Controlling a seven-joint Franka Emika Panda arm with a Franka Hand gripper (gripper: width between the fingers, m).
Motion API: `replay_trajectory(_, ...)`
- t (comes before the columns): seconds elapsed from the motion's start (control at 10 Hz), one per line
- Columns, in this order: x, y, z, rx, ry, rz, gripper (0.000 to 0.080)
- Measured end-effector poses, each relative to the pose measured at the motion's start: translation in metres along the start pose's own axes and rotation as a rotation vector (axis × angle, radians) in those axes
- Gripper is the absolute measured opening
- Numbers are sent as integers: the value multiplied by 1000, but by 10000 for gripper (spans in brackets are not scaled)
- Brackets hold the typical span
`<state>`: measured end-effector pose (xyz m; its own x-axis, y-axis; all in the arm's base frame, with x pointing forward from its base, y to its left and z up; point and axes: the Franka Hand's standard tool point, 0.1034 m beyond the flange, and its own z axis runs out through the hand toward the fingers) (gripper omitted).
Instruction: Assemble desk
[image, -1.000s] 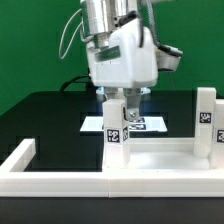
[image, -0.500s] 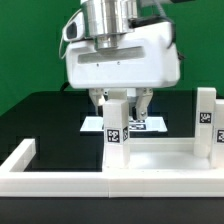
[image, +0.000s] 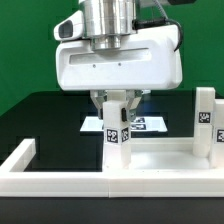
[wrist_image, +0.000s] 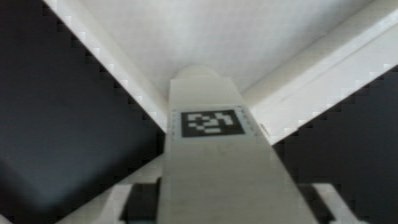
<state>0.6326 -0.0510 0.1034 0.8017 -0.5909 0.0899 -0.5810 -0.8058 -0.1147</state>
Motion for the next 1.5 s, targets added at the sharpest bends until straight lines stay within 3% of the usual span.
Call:
replay_trajectory(0.3, 1, 2, 0, -1, -1, 256, 291)
replay_trajectory(0.5, -3, -1, -1, -16, -27, 712, 291)
replay_trajectory(0.7, -4, -5, -1, 7, -47, 1078, 291)
replay_trajectory(0.9, -3, -4, 0, 17, -52, 1242, 291)
replay_trajectory(1.1, -4, -5, 0, 17, -51, 1247, 291)
replay_trajectory(1.2, -4, -5, 0, 18, -50, 1204, 376)
replay_trajectory(1.3, -2, -2, 1, 24, -40, 994, 513)
replay_trajectory(1.4, -4, -4, 0, 22, -43, 842, 513)
replay_trajectory(1.5, -7, -8, -1, 28, -36, 671, 620)
